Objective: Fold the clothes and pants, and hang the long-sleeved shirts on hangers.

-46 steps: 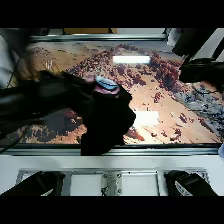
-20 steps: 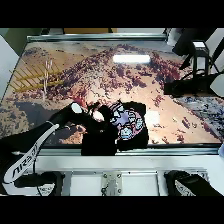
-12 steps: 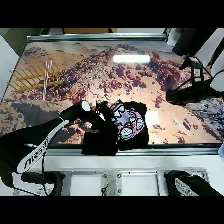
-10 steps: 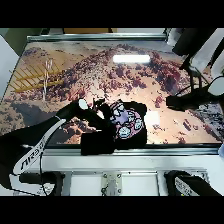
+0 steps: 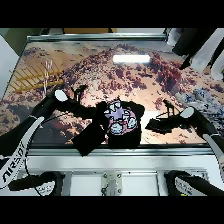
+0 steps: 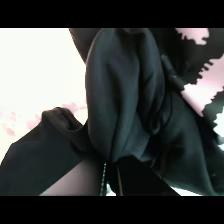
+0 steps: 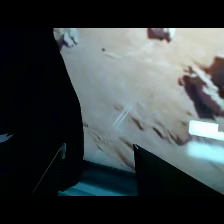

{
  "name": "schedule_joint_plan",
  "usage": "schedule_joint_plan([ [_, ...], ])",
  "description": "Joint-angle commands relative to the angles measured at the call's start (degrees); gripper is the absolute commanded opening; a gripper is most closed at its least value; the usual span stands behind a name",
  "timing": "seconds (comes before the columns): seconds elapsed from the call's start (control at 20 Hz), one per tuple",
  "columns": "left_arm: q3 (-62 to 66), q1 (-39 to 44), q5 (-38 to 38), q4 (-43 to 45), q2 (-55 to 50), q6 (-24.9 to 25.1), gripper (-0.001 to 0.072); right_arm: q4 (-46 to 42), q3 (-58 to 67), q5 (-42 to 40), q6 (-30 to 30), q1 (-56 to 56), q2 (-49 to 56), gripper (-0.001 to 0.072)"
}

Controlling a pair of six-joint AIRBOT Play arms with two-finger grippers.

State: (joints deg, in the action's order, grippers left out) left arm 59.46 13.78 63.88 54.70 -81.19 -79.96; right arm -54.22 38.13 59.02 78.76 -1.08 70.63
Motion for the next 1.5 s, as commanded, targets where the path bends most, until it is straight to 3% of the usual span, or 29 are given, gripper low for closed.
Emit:
schedule_joint_plan([
  [0.0, 0.0, -0.9, 0.1, 0.2, 0.5, 0.0, 0.0019, 5.9, -1.8, -5.4, -2.5, 6.4, 4.5, 0.0464],
  [0.15, 0.0, -0.9, 0.2, 0.2, 0.5, 0.0, 0.0019, 6.9, -1.7, -8.7, -2.5, 11.9, 5.5, 0.0462],
  [0.2, 0.0, -0.9, 0.2, 0.2, 0.5, 0.0, 0.0019, 6.9, -1.4, -9.2, -2.5, 12.9, 5.5, 0.0398],
  [0.3, 0.0, -0.9, 0.2, 0.3, 0.5, 0.0, 0.0019, 6.7, -0.5, -9.7, -2.5, 13.6, 5.4, 0.0078],
  [0.35, 0.3, -1.2, 0.3, 1.0, 0.7, -0.1, 0.0019, 5.2, 0.5, -9.5, -2.5, 13.4, 4.9, 0.0031],
  [0.45, 4.0, -2.9, 3.7, 7.3, 2.2, -2.7, 0.0018, -2.4, 5.4, -5.7, -2.5, 12.6, 0.9, 0.0031],
  [0.6, 15.3, -7.7, 9.9, 13.3, 9.7, -3.6, 0.0019, -14.3, 20.4, 7.6, -2.5, 10.3, -9.2, 0.0031],
  [0.75, 28.0, -11.6, 11.3, 12.7, 18.9, -4.5, 0.0019, -16.3, 35.6, 13.4, -1.6, 8.7, -19.3, 0.003],
  [0.9, 35.7, -13.1, 7.3, 12.9, 27.7, -4.5, 0.0019, -16.8, 45.1, 11.4, 3.4, 8.7, -27.5, 0.003],
  [1.15, 41.9, -17.0, 6.3, 12.9, 35.5, -4.5, 0.0019, -18.6, 47.4, 11.3, 12.8, 8.7, -35.4, 0.0031],
  [1.3, 39.3, -20.7, 8.2, 13.2, 37.2, -5.9, 0.0019, -19.3, 46.9, 20.8, 17.9, 8.7, -35.9, 0.003],
  [1.45, 27.5, -23.0, 8.2, 13.2, 38.1, -7.5, 0.0019, -19.0, 39.7, 28.8, 21.8, 8.8, -35.7, 0.003],
])
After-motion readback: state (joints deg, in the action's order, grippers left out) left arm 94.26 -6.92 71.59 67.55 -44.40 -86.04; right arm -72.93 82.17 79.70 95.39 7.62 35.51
